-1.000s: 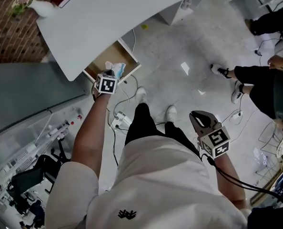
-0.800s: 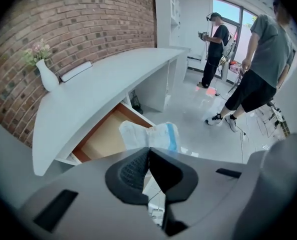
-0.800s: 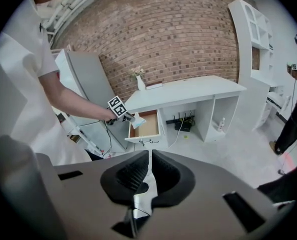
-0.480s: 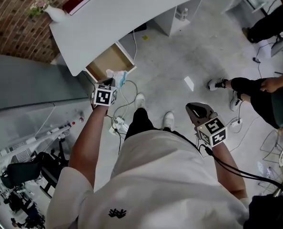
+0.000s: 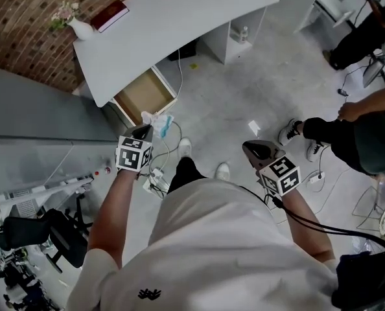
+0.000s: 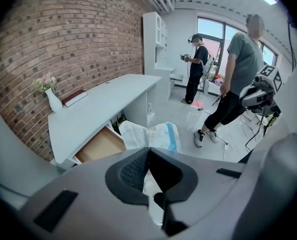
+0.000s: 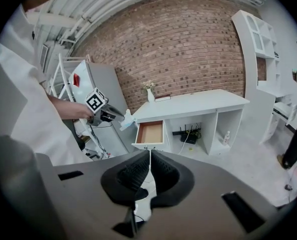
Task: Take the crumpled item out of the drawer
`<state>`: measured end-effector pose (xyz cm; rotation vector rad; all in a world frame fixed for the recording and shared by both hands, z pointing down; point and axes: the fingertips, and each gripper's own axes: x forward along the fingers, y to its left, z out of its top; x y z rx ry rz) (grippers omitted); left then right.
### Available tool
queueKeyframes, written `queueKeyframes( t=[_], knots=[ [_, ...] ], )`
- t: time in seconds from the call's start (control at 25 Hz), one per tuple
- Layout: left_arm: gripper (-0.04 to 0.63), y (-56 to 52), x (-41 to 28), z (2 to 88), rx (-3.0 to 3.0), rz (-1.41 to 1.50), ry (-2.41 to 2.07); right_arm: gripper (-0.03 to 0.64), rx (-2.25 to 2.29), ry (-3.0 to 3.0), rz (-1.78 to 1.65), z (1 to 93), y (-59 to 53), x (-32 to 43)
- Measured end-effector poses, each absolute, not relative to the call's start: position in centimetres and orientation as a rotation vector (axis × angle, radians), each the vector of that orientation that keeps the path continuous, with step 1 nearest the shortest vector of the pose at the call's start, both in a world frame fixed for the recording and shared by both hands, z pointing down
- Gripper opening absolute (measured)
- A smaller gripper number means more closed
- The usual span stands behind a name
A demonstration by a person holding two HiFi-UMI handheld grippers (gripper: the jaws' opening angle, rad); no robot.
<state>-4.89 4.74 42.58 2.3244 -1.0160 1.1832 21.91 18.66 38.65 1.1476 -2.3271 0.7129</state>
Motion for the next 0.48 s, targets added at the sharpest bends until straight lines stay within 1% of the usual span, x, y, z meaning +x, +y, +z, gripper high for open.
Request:
queueKeyframes(
  t=[0.28,0.48],
  knots=[
    [0.025,10.9,-1.5,38.9,2.38,1.152,-0.946,0.032,1.132,-2.361,0.671,37.5,20.7,23.0],
    [0.023,13.3,0.1,36.8,2.423,1.13,-0.908,0.031,1.131,-2.377,0.653,36.9,21.4,23.3]
  ],
)
